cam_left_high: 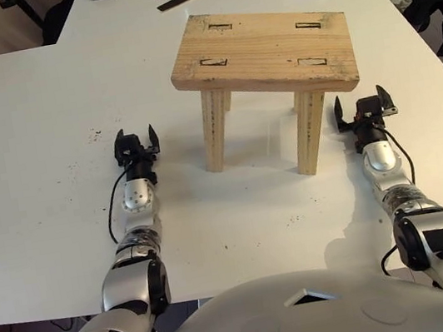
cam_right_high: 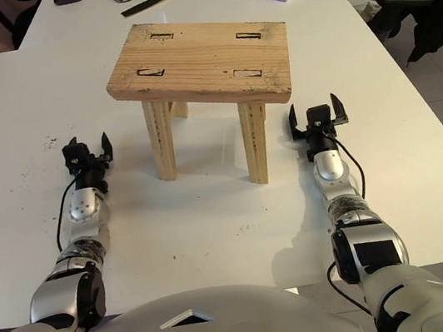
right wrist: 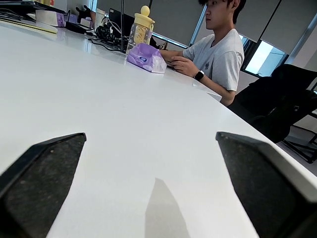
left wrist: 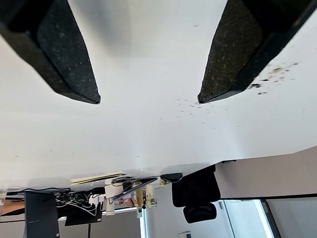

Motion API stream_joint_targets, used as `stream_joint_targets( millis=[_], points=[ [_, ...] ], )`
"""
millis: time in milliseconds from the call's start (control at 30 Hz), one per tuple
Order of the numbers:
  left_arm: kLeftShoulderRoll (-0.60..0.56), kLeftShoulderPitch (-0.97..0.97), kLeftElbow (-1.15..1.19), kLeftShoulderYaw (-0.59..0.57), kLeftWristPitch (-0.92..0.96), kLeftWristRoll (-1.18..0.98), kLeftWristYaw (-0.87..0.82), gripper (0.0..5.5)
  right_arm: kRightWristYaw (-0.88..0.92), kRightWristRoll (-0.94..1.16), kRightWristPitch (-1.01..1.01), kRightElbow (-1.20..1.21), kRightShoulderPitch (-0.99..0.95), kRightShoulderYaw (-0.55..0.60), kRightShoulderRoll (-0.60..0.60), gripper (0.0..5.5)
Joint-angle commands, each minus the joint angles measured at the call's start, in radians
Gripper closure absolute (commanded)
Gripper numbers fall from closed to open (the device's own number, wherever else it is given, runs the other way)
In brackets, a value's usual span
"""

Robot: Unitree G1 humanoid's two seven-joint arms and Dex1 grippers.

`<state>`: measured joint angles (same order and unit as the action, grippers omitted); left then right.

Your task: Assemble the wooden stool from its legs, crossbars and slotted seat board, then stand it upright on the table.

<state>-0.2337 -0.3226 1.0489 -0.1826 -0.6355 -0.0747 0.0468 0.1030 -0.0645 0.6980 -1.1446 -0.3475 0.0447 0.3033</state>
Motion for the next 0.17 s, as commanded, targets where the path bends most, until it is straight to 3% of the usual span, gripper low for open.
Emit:
stream_joint_targets(
  millis=[33,167],
  points=[
    [-0.034,0.048,0.037,-0.013,0.076,-0.011,0.044,1.81,0.024,-0.001,-0.039,-0.046,0.101,0.015,-0.028,0.66],
    [-0.058,0.052,0.042,-0.005,0.086,-0.003,0.06,1.81,0.05,0.012,-0.047,-0.056,0.119,0.042,-0.024,0.66]
  ],
)
